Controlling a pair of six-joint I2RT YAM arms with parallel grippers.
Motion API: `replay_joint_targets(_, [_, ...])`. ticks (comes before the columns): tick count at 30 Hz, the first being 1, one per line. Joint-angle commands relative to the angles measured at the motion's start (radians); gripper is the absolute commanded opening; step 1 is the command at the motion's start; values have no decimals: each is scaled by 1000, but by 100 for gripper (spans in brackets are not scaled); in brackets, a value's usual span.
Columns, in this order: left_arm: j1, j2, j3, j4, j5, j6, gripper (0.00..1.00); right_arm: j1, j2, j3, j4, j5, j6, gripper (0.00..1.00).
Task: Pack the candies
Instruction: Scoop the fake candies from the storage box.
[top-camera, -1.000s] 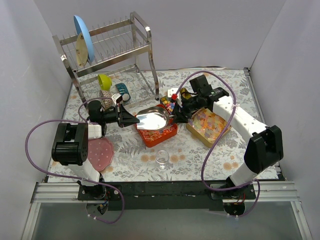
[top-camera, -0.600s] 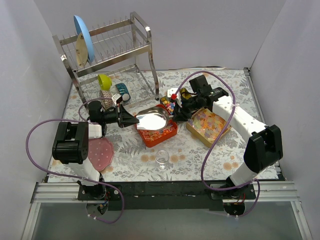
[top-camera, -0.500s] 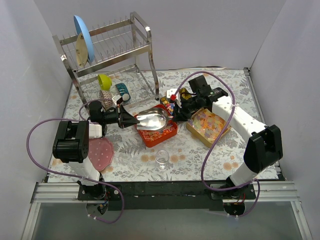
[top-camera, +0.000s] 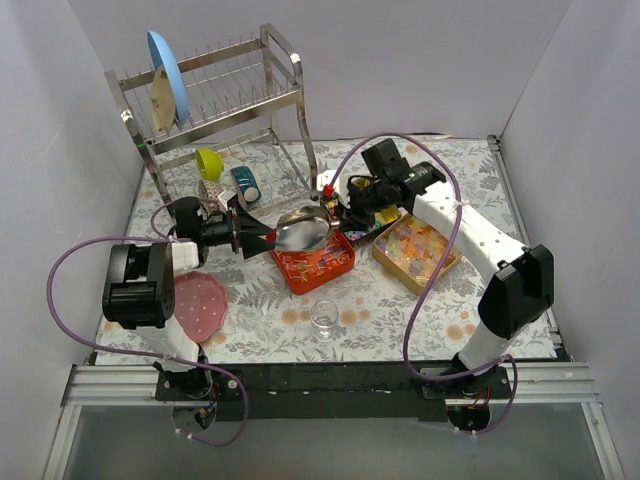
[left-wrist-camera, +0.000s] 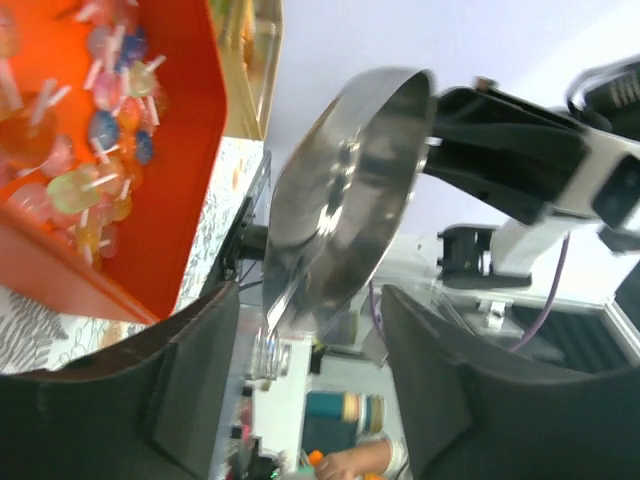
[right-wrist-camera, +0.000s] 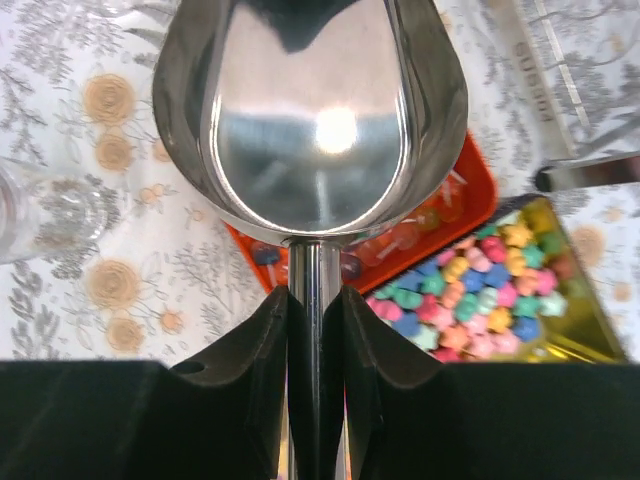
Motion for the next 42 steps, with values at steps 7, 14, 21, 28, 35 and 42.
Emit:
replay_joint_targets(7, [62,-179,-33,-570,-329,312,60,11,225,499,-431,271,-224,1])
replay_joint_targets(14, [59,-171,-34,-650,-455,373,40,46,287,555,-545,397,-330,1])
replay_joint_targets(21, [21,-151,-54,-668,-547,381,0,80,320,522,-545,449,-310,1])
replay_joint_targets(28, [-2,-104,-69,-647,-576,372,0,121,389,564,-545,533,-298,1])
replay_joint_targets(35, [-42,-64,-69,-621,-596,361,0,141,455,582,-543,564,-254,1])
replay_joint_targets(42, [-82,19,-31,-598,-587,359,0,162,529,622,-545,621,-178,1])
